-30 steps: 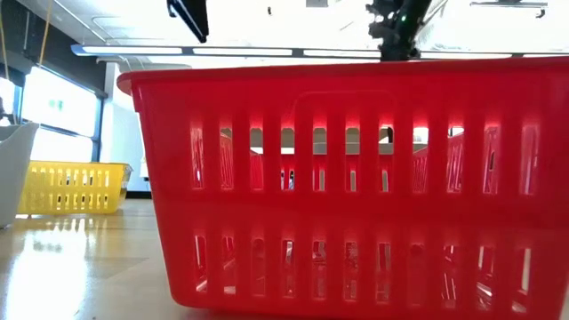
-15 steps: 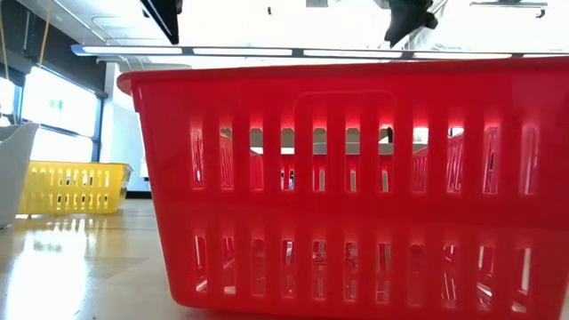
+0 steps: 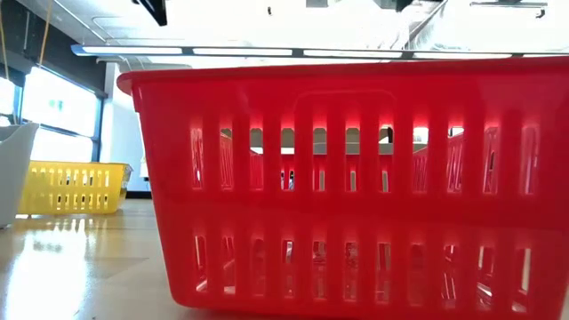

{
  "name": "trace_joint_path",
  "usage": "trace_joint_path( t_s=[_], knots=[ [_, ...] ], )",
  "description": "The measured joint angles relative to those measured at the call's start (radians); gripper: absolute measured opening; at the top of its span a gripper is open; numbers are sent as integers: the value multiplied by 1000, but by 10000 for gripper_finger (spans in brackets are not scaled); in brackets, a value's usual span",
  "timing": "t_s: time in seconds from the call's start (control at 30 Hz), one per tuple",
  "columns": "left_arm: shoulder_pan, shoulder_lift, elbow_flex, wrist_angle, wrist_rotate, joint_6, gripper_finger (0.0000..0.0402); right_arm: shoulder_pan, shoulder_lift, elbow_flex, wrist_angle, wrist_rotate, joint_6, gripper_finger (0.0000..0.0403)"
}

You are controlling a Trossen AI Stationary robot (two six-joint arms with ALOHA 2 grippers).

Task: Stack baskets on shelf by color
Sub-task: Stack the bottom red bin on top of the red bin on the shelf

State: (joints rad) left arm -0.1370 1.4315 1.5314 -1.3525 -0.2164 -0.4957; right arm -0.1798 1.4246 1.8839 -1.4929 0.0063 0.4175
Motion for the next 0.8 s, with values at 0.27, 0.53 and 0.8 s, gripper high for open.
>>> trace_joint_path(
  t_s=[0.27,0.53,0.8],
  knots=[
    [-1,0,0,71,-3,4,145,231,3,0,1,83,174,87],
    [-1,0,0,72,-4,59,145,395,62,0,9,158,303,87],
    [-5,1,0,68,-4,62,145,464,149,0,16,157,331,87]
  ],
)
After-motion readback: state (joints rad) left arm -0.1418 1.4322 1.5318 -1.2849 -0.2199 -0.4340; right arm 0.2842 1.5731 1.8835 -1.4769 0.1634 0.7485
